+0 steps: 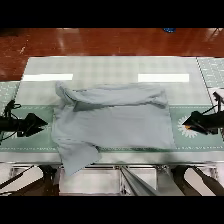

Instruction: Fold the shirts.

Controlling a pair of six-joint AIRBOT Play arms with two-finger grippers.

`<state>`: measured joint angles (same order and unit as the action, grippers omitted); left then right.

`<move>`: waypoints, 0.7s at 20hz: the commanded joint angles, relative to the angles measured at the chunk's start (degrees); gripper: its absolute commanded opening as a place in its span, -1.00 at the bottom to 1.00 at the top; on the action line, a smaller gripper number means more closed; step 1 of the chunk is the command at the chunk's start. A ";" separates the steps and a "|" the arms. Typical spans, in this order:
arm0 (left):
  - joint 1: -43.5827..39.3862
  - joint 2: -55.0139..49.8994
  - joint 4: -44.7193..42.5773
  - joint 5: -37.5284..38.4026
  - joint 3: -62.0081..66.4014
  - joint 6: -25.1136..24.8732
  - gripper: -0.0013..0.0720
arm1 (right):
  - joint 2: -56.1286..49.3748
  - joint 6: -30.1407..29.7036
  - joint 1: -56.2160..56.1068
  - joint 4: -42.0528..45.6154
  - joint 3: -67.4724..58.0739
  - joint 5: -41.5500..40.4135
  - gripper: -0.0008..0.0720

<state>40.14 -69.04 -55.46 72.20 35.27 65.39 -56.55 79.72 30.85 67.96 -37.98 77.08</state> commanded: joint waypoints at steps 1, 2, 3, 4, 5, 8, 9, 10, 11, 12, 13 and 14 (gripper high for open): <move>-0.28 -0.50 3.21 1.33 -3.08 -1.49 0.42 | 3.21 -3.39 0.87 -5.53 7.37 -0.39 0.15; -2.01 -1.07 2.10 1.44 -3.08 -0.17 0.42 | 3.21 -3.39 0.87 -5.62 7.34 -0.37 0.15; -3.98 -1.51 0.04 1.40 -3.08 1.07 0.42 | 3.21 -3.54 0.87 -5.60 7.34 -0.37 0.15; -6.21 -2.10 -2.10 1.40 -3.08 1.55 0.42 | 3.21 -3.54 0.87 -5.60 7.34 -0.37 0.15; -8.09 -2.75 -2.84 1.44 -3.08 1.55 0.42 | 3.21 -3.54 0.87 -5.60 7.34 -0.35 0.15; -12.72 -5.14 -2.82 1.44 -3.08 1.53 0.42 | 3.21 -3.98 0.87 -5.68 7.34 -0.17 0.15; -13.75 -5.99 -2.80 1.38 -3.08 1.53 0.42 | 3.21 -3.98 0.87 -5.64 7.34 -0.17 0.15; -14.58 -6.73 -2.75 1.40 -3.08 1.53 0.42 | 3.21 -3.93 0.87 -5.42 7.34 -0.20 0.15; -15.06 -7.21 -2.75 1.57 -3.06 1.51 0.42 | 3.21 -3.85 0.87 -4.92 7.32 -0.20 0.15; -15.17 -7.30 -2.75 1.95 -3.06 1.46 0.31 | 3.21 -2.95 0.90 -3.08 7.32 -0.37 0.15; -15.15 -7.26 -2.80 2.05 -2.89 1.31 -0.30 | 3.21 -1.01 0.90 0.70 7.32 -1.01 0.15; -15.15 -7.23 -2.67 2.03 -2.67 1.33 -0.82 | 3.21 1.55 0.90 5.60 7.34 -1.40 0.15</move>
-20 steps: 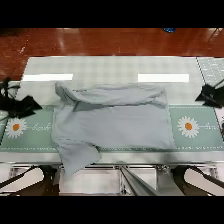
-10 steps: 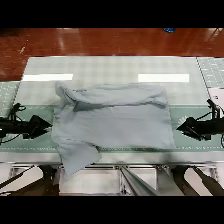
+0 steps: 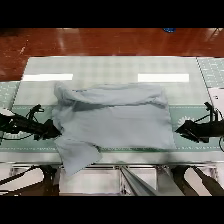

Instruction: Fold the shirts.

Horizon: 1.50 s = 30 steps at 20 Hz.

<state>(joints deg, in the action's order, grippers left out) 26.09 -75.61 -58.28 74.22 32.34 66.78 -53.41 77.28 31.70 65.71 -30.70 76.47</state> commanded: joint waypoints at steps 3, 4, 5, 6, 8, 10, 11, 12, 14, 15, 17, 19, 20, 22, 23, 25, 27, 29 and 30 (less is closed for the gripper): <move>-1.11 -0.61 0.85 -0.17 0.48 -0.09 -0.92 | 0.04 8.68 0.04 15.76 0.42 0.31 0.15; -1.11 -0.59 0.87 -0.22 0.48 -0.07 -0.92 | 0.00 8.68 0.04 15.45 0.94 0.57 0.15; -1.09 -0.61 0.87 -0.22 0.48 -0.09 -0.92 | 0.00 8.59 0.04 14.47 1.66 0.61 0.15; -1.11 -0.59 0.87 -0.22 0.48 -0.07 -0.92 | 0.00 7.69 0.04 12.79 2.60 0.61 0.15; -1.11 -0.61 0.87 -0.22 0.48 -0.07 -0.92 | 0.00 5.68 0.04 9.31 4.85 0.24 0.15; -1.11 -0.61 0.85 -0.22 0.48 -0.09 -0.92 | 0.00 3.98 0.02 5.57 6.95 -0.68 0.15; -1.11 -0.61 0.87 -0.24 0.48 -0.09 -0.92 | -0.24 3.19 0.02 3.58 7.10 -0.70 0.15; -1.11 -0.61 0.85 -0.24 0.46 -0.09 -0.92 | -0.98 1.86 -0.02 1.27 7.15 -0.44 0.15; -1.11 -0.61 0.90 -0.24 0.46 -0.07 -0.92 | -3.82 0.94 -0.02 -0.94 7.15 -0.68 0.15; -1.11 -0.61 0.90 -0.24 0.46 -0.07 -0.92 | -5.81 0.76 -0.02 -1.75 7.15 -1.44 0.15; -1.11 -0.61 0.87 -1.84 0.46 -0.09 -0.92 | -9.77 -1.11 -0.02 -4.83 7.15 -3.67 0.15; -1.11 -0.61 2.23 -4.11 0.44 -0.04 -0.92 | -13.05 -5.31 -0.04 -11.65 7.15 -5.75 0.14; -1.11 -0.59 3.96 -4.76 0.46 -0.07 -0.92 | -14.45 -7.48 -0.04 -15.43 7.15 -6.78 0.07; -1.11 -0.55 8.44 -5.68 0.79 -0.20 -0.92 | -16.04 -13.94 -1.16 -24.09 6.99 -6.93 -0.79; -1.11 -0.22 11.17 -5.49 1.44 -1.01 -0.92 | -15.98 -16.57 -2.82 -27.67 6.05 -6.69 -0.89; -1.09 1.64 18.14 -4.09 4.70 -3.43 -0.92 | -15.72 -17.62 -6.56 -29.11 -0.11 -3.69 -0.89; -1.09 5.03 27.63 -3.04 9.81 -5.75 -0.92 | -14.10 -14.60 -10.05 -28.26 -10.71 -1.60 -0.89; -1.09 9.49 36.72 -3.15 16.57 -6.32 -0.92 | -11.13 -10.71 -12.85 -27.82 -23.61 -2.69 -0.89; -1.11 11.67 39.89 -3.23 20.94 -6.29 -0.92 | -9.84 -8.33 -13.70 -27.61 -30.84 -3.76 -0.89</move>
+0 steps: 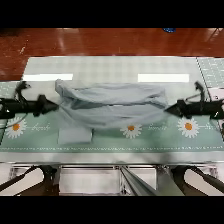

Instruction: Fold the shirts.

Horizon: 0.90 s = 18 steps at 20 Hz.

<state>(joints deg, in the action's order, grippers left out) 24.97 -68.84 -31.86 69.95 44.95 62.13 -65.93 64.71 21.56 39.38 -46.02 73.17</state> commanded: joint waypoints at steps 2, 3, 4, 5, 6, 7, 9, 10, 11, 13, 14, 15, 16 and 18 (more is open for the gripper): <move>0.07 8.63 14.84 1.03 17.90 -0.85 -0.92 | 4.98 7.10 -3.61 -1.25 -28.63 -2.56 -0.89; 0.24 10.16 14.58 1.03 22.53 -0.17 -0.92 | 6.21 8.15 -3.17 -0.87 -34.16 -3.23 -0.89; 0.70 11.82 13.60 1.01 27.30 1.49 -0.92 | 7.74 9.20 -2.43 -0.42 -39.41 -3.13 -0.89; 1.42 13.27 11.72 1.05 31.58 3.02 -0.92 | 9.44 9.97 -1.77 0.46 -43.32 -2.82 -0.89; 2.32 14.93 8.68 1.03 35.85 4.94 -0.92 | 11.76 10.60 -0.98 1.86 -46.25 -2.64 -0.89; 3.30 16.68 5.22 1.07 39.39 6.86 -0.92 | 14.19 11.28 -0.28 3.72 -48.04 -2.29 -0.89; 5.44 20.68 -2.69 1.29 45.16 10.36 -0.92 | 19.71 12.63 0.87 7.56 -49.62 0.09 -0.89; 6.45 23.15 -6.47 1.66 47.19 11.41 -0.92 | 22.51 13.27 1.22 9.38 -49.62 1.62 -0.89; 6.84 25.55 -10.27 1.75 48.43 12.22 -0.92 | 25.31 14.19 1.25 11.43 -49.62 3.54 -0.89; 6.71 30.67 -17.57 1.46 49.24 13.77 -0.92 | 30.05 16.33 1.25 15.67 -49.62 6.29 -0.89; 5.25 33.20 -22.60 1.25 49.24 14.82 -0.92 | 32.24 17.81 1.18 17.94 -49.62 7.04 -0.89; 1.88 35.52 -29.00 1.09 49.24 16.31 -0.92 | 34.16 18.95 1.18 19.98 -49.62 7.58 -0.89; -2.21 37.62 -35.36 1.16 49.24 17.29 -0.92 | 35.87 20.26 1.18 21.81 -49.62 8.35 -0.89; -11.65 41.77 -49.62 2.01 49.24 20.41 -0.92 | 38.16 22.08 1.18 24.70 -49.62 10.97 -0.89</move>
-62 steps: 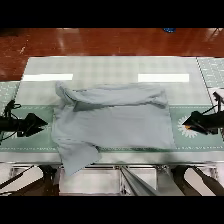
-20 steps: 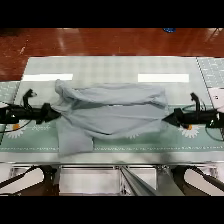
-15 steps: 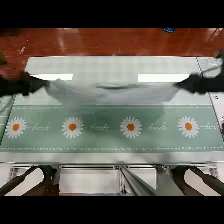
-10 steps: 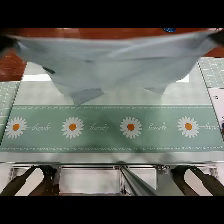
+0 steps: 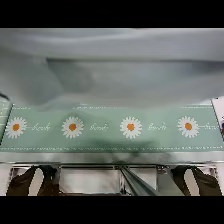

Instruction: Fold the shirts.

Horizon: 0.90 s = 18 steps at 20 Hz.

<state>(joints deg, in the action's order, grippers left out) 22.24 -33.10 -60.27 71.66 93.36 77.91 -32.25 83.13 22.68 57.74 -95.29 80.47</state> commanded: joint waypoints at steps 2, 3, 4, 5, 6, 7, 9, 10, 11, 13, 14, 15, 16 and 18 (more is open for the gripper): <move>-16.55 9.64 -31.69 1.97 0.83 9.75 -0.92 | 5.62 6.01 0.07 8.92 -0.35 7.76 -0.89; -19.39 11.04 -34.60 3.21 0.81 12.15 -0.92 | 5.64 7.23 0.07 10.10 -0.35 10.14 -0.89; -21.20 11.89 -35.76 5.09 0.81 13.29 -0.92 | 5.64 8.00 0.07 11.43 -0.17 12.46 -0.89; -22.32 12.22 -36.89 8.31 0.81 13.46 -0.92 | 5.64 8.35 0.07 12.11 0.15 13.88 -0.89; -22.58 12.13 -38.84 11.96 0.79 13.46 -0.92 | 5.64 8.41 0.07 12.11 0.52 14.88 -0.89; -22.49 11.47 -41.66 15.30 0.76 13.53 -0.92 | 5.64 8.55 0.07 11.47 1.27 15.13 -0.89; -22.51 9.22 -44.17 18.16 0.31 15.52 -0.92 | 5.62 8.48 0.07 9.14 4.72 15.30 -0.89; -22.51 7.82 -43.65 18.38 -0.48 16.20 -0.92 | 5.62 8.31 0.07 7.82 7.76 14.91 -0.89; -22.51 6.05 -42.51 18.40 -1.92 17.05 -0.92 | 5.62 8.13 0.07 6.34 11.30 14.10 -0.89; -22.51 1.84 -39.10 18.32 -6.75 17.49 -0.92 | 5.62 6.99 0.07 4.70 20.96 9.33 -0.89; -22.51 -0.57 -36.96 17.73 -9.73 17.40 -0.92 | 5.29 6.45 0.07 3.91 25.77 6.19 -0.89; -22.51 -3.41 -34.88 16.17 -13.27 17.38 -0.92 | 4.46 4.94 0.07 2.16 30.10 3.52 -0.89; -22.51 -6.32 -33.46 13.62 -16.70 17.38 -0.92 | 2.69 2.95 -0.09 -0.22 34.25 0.87 -0.89; -22.51 -13.86 -33.05 6.71 -22.71 17.40 -0.92 | -2.82 -0.96 -1.86 -2.84 39.95 -5.01 -0.89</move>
<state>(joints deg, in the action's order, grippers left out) -0.19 -38.61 -96.33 84.84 78.43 94.80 -30.52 86.89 22.06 60.05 -64.66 83.83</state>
